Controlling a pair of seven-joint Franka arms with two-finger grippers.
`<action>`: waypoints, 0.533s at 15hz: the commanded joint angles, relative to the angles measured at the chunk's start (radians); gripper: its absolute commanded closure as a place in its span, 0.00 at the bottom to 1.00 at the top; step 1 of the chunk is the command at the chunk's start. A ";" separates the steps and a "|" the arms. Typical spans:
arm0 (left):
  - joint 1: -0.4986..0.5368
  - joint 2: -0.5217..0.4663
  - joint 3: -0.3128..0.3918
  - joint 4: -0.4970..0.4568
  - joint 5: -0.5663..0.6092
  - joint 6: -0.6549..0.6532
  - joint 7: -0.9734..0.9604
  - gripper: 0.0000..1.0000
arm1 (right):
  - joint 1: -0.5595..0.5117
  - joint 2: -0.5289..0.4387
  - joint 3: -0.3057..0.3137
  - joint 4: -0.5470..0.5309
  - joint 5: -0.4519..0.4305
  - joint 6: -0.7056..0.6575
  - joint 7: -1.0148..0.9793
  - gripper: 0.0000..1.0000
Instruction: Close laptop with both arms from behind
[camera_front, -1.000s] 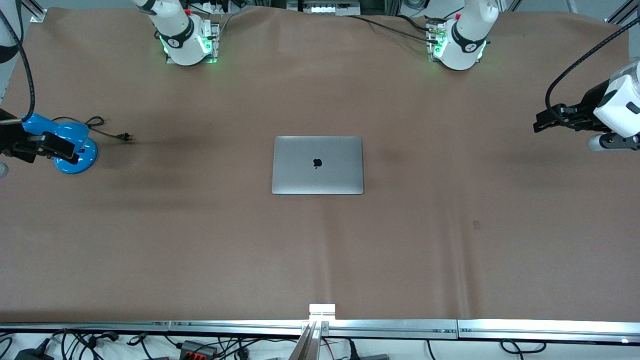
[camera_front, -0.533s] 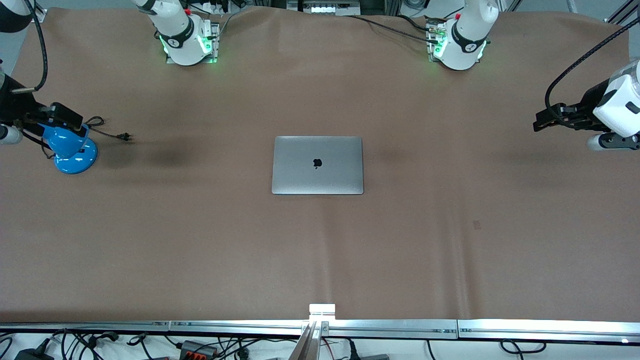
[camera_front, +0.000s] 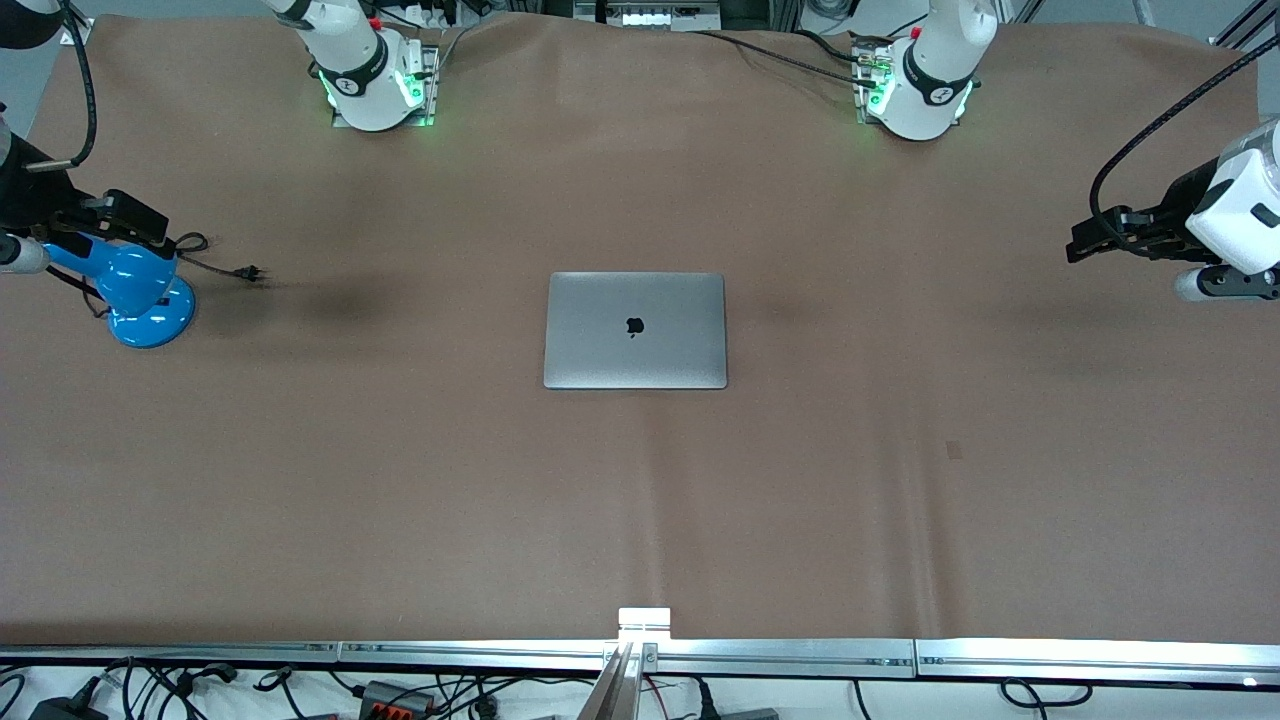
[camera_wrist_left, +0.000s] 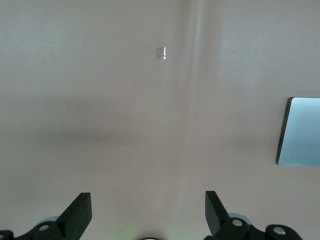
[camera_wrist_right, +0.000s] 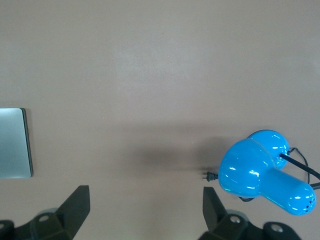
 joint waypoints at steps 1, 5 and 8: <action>0.003 0.008 -0.004 0.027 0.026 -0.023 -0.004 0.00 | -0.012 -0.020 0.014 -0.005 -0.013 -0.003 -0.014 0.00; 0.004 0.008 -0.004 0.028 0.026 -0.023 -0.003 0.00 | -0.010 -0.016 0.014 -0.007 -0.005 0.025 -0.006 0.00; 0.004 0.008 -0.004 0.027 0.026 -0.023 -0.003 0.00 | -0.010 -0.017 0.014 -0.008 -0.007 0.020 -0.008 0.00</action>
